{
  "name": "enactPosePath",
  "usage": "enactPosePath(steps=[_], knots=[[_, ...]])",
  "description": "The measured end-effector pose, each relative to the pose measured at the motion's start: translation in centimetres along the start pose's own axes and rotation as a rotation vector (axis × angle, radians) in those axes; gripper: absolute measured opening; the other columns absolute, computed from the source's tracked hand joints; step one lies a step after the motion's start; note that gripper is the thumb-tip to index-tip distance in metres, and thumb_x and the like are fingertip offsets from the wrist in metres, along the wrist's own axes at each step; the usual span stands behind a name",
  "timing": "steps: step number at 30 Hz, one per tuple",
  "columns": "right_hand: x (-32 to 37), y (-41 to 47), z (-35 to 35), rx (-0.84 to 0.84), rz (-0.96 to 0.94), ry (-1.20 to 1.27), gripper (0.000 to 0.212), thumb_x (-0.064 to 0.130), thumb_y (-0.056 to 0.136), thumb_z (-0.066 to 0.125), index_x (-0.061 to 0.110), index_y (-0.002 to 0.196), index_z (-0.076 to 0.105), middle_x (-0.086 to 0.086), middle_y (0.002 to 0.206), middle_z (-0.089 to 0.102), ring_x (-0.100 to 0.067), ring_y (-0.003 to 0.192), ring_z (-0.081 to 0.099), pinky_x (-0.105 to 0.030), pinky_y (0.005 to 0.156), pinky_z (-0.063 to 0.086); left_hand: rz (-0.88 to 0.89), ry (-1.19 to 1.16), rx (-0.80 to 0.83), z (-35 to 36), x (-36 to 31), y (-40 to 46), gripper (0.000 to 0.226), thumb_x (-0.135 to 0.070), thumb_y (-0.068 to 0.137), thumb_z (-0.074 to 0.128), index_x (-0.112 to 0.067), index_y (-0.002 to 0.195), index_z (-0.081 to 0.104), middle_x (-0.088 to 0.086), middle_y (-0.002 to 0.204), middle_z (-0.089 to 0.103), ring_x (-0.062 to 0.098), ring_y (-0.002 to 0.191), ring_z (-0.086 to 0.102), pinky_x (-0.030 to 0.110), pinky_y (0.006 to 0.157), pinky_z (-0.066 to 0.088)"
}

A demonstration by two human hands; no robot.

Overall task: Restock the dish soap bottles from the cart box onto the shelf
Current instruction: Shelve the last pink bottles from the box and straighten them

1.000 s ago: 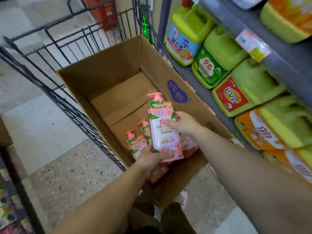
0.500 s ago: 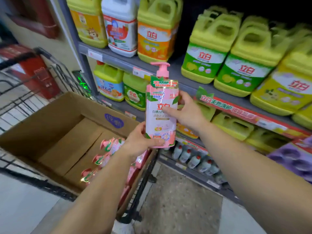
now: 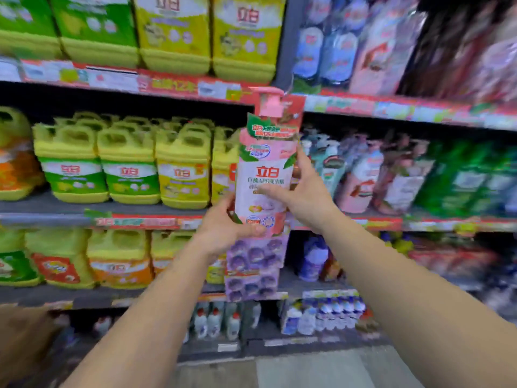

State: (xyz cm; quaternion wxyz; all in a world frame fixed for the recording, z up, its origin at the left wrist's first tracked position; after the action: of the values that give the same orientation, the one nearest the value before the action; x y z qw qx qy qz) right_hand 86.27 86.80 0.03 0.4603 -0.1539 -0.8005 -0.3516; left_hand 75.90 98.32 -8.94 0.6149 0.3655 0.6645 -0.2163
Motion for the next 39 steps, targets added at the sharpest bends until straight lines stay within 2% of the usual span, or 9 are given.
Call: enactPosePath(steps=[3,8,10,15,21,26,31,35,39], knots=[[0.9,0.1,-9.2,-0.143,-0.052,-0.052,0.098,0.009,0.075,0.081,0.025,0.152,0.023,0.013,0.109,0.064,0.02,0.08,0.06,-0.006,0.07,0.05,0.097,0.041,0.091,7.4,-4.4,3.3,0.079,-0.008,0.056,0.093,-0.019,0.124,0.055,0.0,0.111,0.07,0.02,0.1,0.068,0.03,0.087,0.055],[0.7,1.8,-21.0,-0.321,-0.074,-0.155,0.1,0.028,0.074,0.083,0.038,0.151,0.021,0.012,0.108,0.07,-0.004,0.097,0.068,-0.033,0.085,0.058,0.235,0.017,0.16,17.0,-11.2,8.4,0.085,-0.005,0.054,0.094,-0.019,0.123,0.046,-0.005,0.107,0.066,0.009,0.085,0.068,0.023,0.075,0.056],[0.9,3.0,-24.6,-0.348,-0.097,-0.182,0.098,0.027,0.077,0.081,0.036,0.152,0.019,0.013,0.106,0.071,-0.003,0.094,0.069,-0.031,0.083,0.059,0.295,0.015,0.185,20.0,-13.6,10.6,0.079,-0.007,0.055,0.094,-0.021,0.117,0.047,-0.008,0.102,0.066,0.008,0.084,0.067,0.019,0.071,0.054],[0.9,8.1,-31.6,-0.371,-0.1,-0.277,0.103,0.022,0.074,0.084,0.032,0.151,0.016,0.02,0.105,0.066,0.001,0.093,0.068,-0.033,0.081,0.06,0.404,0.021,0.24,25.7,-18.4,17.5,0.083,-0.021,0.048,0.098,-0.024,0.116,0.052,-0.005,0.104,0.071,0.013,0.092,0.071,0.041,0.088,0.057],[1.4,15.2,-38.7,-0.479,-0.166,-0.257,0.077,0.015,0.072,0.085,0.029,0.132,0.038,0.009,0.1,0.07,-0.01,0.087,0.073,-0.029,0.062,0.058,0.549,0.129,0.246,30.2,-25.0,25.8,0.079,-0.028,0.058,0.094,-0.021,0.123,0.05,-0.007,0.11,0.067,0.008,0.094,0.066,0.03,0.086,0.054],[1.8,20.9,-43.2,-0.539,-0.278,-0.333,0.094,0.015,0.069,0.087,0.029,0.143,0.031,0.008,0.111,0.067,-0.009,0.097,0.07,-0.039,0.079,0.06,0.644,0.275,0.197,33.7,-29.3,31.6,0.061,-0.033,0.066,0.09,-0.029,0.117,0.056,-0.015,0.096,0.067,0.003,0.087,0.064,0.02,0.072,0.049],[-1.9,26.6,-45.7,-0.503,-0.296,-0.395,0.114,0.021,0.066,0.088,0.036,0.151,0.014,0.01,0.122,0.064,-0.005,0.105,0.066,-0.041,0.085,0.059,0.589,0.431,0.076,36.7,-28.9,37.8,0.067,-0.039,0.061,0.09,-0.024,0.119,0.061,-0.003,0.109,0.07,0.021,0.104,0.064,0.038,0.093,0.052],[-6.3,29.1,-46.7,-0.419,-0.241,-0.339,0.109,0.016,0.073,0.085,0.038,0.152,0.014,0.01,0.118,0.065,0.002,0.099,0.064,-0.031,0.086,0.058,0.457,0.65,0.052,37.9,-27.2,40.4,0.058,-0.046,0.064,0.087,-0.014,0.107,0.066,0.001,0.103,0.069,0.023,0.098,0.066,0.037,0.088,0.053],[-8.8,30.5,-47.3,-0.33,-0.212,-0.316,0.106,0.015,0.073,0.084,0.034,0.153,0.016,0.014,0.121,0.062,-0.002,0.102,0.061,-0.03,0.094,0.051,0.43,0.753,-0.043,37.9,-27.5,40.9,0.045,-0.049,0.068,0.083,-0.013,0.092,0.07,0.0,0.086,0.066,0.019,0.08,0.06,0.029,0.067,0.045]])
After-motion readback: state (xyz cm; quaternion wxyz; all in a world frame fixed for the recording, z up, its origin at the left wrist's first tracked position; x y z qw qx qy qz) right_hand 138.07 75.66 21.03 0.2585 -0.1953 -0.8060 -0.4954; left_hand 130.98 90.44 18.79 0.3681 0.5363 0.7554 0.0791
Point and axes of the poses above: each hand's wrist, its own y-axis towards the middle knuckle, its own z-axis out of the palm, x = y × z, the point moved 8 cm from there along y, towards the middle knuckle
